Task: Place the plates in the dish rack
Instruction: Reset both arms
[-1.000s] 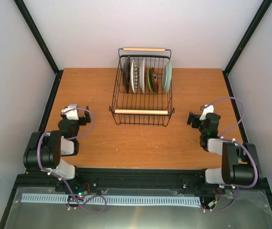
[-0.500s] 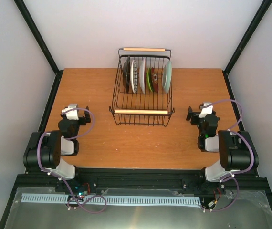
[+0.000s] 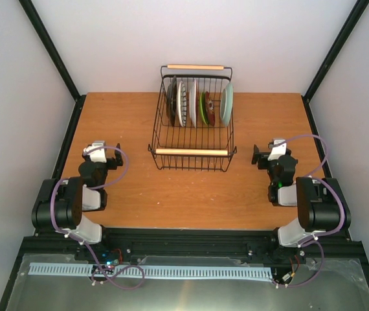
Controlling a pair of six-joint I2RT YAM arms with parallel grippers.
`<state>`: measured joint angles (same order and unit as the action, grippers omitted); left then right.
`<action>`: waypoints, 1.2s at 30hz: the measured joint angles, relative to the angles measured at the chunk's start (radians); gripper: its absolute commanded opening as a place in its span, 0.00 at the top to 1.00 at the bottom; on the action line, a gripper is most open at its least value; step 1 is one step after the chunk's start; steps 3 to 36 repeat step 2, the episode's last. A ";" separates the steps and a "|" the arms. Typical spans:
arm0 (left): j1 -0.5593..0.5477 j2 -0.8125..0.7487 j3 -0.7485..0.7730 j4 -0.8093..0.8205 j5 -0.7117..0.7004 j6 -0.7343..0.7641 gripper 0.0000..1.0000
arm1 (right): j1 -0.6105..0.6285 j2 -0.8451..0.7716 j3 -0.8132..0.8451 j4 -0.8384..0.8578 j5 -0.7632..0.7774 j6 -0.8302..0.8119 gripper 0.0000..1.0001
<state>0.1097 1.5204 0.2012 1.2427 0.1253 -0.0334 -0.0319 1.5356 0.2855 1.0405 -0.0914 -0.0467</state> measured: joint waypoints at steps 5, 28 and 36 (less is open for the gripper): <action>0.000 0.000 0.000 0.000 0.000 0.000 0.00 | 0.000 0.000 0.003 -0.004 0.001 0.000 0.00; 0.000 0.000 0.000 0.000 0.000 0.000 0.00 | 0.000 0.000 0.003 -0.004 0.001 0.000 0.00; 0.000 0.000 0.000 0.000 0.000 0.000 0.00 | 0.000 0.000 0.003 -0.004 0.001 0.000 0.00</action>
